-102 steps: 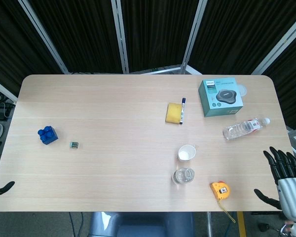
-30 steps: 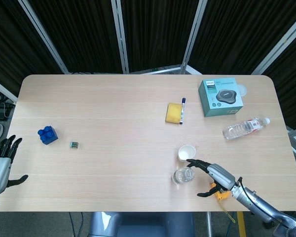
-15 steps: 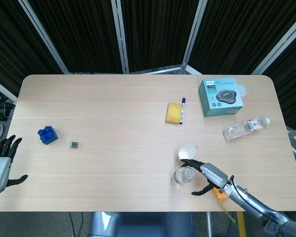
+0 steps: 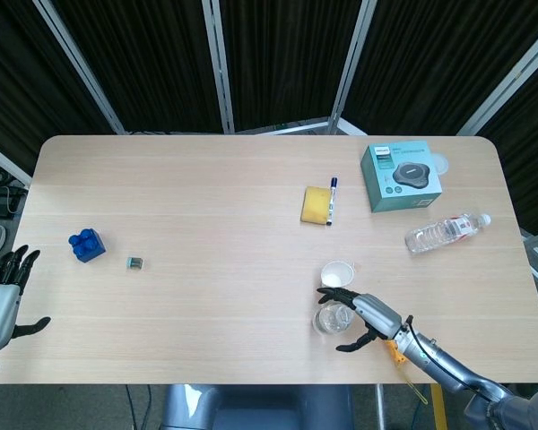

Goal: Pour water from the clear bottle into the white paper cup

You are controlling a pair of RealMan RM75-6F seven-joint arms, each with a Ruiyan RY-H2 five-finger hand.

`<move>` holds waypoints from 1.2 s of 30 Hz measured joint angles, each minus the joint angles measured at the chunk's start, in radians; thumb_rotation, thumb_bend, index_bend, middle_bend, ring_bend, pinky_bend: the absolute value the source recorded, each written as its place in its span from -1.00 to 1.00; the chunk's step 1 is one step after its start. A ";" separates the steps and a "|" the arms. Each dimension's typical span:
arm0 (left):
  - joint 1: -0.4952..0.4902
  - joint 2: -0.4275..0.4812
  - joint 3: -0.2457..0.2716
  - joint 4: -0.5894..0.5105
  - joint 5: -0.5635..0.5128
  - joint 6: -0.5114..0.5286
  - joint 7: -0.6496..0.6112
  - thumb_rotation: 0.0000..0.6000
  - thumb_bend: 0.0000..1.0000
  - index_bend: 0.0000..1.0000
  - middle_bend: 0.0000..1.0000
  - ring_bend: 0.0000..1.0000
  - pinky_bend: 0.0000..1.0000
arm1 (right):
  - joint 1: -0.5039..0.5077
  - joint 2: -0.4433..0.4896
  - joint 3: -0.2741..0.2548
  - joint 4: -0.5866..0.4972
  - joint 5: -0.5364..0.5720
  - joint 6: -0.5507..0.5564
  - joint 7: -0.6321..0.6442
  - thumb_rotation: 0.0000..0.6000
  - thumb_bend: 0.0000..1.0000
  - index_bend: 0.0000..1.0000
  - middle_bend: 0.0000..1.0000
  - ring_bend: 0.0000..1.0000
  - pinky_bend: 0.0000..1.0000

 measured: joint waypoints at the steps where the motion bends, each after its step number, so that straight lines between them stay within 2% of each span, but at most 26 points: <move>1: 0.000 0.000 0.000 0.000 -0.002 0.000 0.000 1.00 -1.00 -1.00 -1.00 -1.00 -1.00 | 0.001 -0.003 0.002 0.000 0.004 -0.001 0.001 1.00 -1.00 -0.80 -0.55 -0.74 -0.55; 10: -0.005 -0.001 0.001 0.002 -0.013 -0.005 0.002 1.00 -1.00 -1.00 -1.00 -1.00 -1.00 | 0.005 -0.014 0.001 -0.001 0.024 0.002 0.025 1.00 -1.00 -0.77 -0.51 -0.69 -0.51; 25: -0.008 -0.004 0.006 -0.001 -0.017 -0.003 0.010 1.00 -1.00 -1.00 -1.00 -1.00 -1.00 | 0.011 -0.046 0.010 0.005 0.040 0.020 0.035 1.00 -1.00 -0.60 -0.33 -0.51 -0.39; 36: -0.010 -0.003 0.007 -0.001 -0.019 -0.005 0.009 1.00 -1.00 -1.00 -1.00 -1.00 -1.00 | 0.014 -0.057 0.024 -0.013 0.077 -0.011 0.031 1.00 -0.94 -0.37 -0.18 -0.37 -0.32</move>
